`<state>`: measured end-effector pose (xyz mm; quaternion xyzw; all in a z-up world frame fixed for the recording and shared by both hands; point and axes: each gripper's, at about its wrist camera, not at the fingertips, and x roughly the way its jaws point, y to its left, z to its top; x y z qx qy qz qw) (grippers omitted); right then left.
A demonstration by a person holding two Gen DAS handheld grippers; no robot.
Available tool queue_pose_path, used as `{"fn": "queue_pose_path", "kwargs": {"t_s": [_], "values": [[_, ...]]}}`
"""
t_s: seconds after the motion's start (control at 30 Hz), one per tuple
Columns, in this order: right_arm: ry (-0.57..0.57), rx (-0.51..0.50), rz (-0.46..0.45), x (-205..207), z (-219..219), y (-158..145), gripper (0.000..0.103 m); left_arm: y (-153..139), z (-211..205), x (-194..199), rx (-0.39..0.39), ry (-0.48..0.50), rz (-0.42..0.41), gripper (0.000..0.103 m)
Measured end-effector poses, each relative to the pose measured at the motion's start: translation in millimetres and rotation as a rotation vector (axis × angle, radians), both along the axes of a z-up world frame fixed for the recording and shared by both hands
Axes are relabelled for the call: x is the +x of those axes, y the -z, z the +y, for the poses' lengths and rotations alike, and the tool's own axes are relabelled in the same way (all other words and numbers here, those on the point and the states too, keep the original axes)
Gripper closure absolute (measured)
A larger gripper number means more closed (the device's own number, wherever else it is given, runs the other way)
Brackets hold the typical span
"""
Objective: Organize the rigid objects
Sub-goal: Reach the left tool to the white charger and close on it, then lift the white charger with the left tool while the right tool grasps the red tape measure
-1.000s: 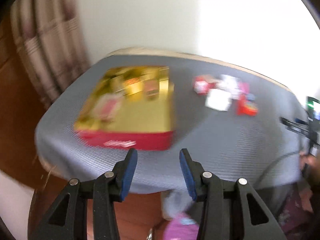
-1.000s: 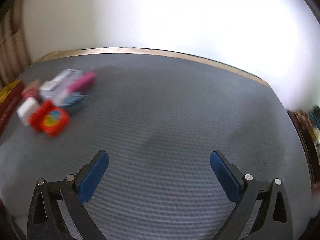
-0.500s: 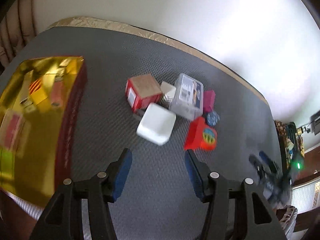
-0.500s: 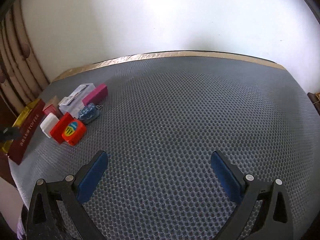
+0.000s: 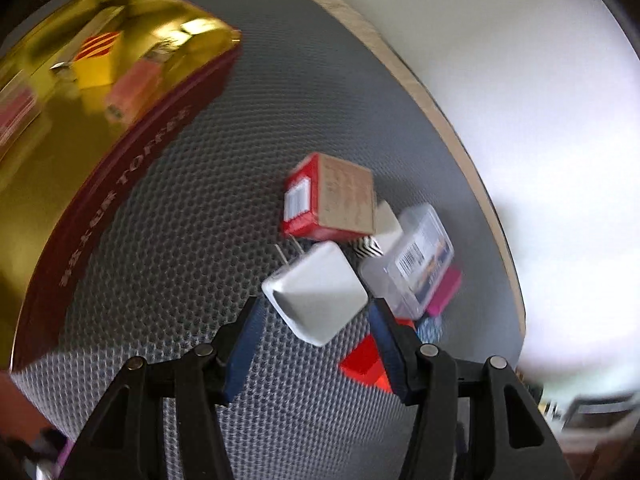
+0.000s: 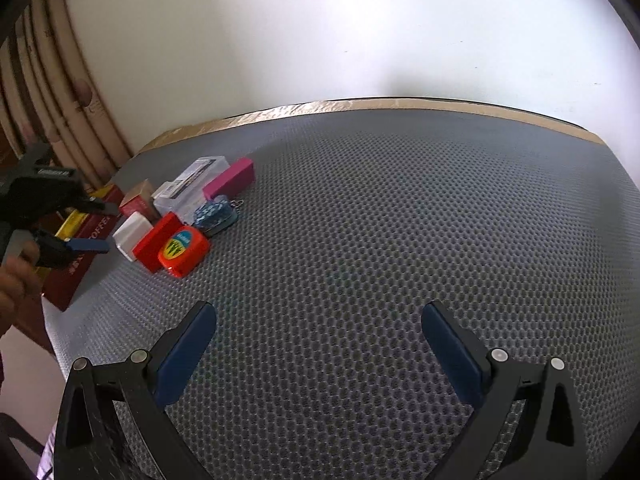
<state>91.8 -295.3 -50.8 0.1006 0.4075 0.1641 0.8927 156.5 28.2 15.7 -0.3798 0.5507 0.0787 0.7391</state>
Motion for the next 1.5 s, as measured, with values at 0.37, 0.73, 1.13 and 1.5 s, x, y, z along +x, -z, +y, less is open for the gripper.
{"fn": "queue_pose_path", "kwargs": {"t_s": [0.37, 0.73, 1.13, 1.5], "values": [[-0.052, 0.068, -0.012, -6, -4, -5, 0.001, 13, -12, 12, 0.027, -0.130, 0.098, 0.045], [-0.078, 0.100, -0.035, -20, -10, -11, 0.000, 27, -25, 17, 0.031, -0.209, 0.134, 0.036], [-0.096, 0.107, -0.018, -17, -14, -11, 0.000, 25, -38, -30, 0.016, -0.026, 0.062, 0.046], [-0.340, 0.054, -0.039, -2, 56, -20, 0.001, 21, -53, -90, 0.032, 0.227, 0.000, 0.046]]}}
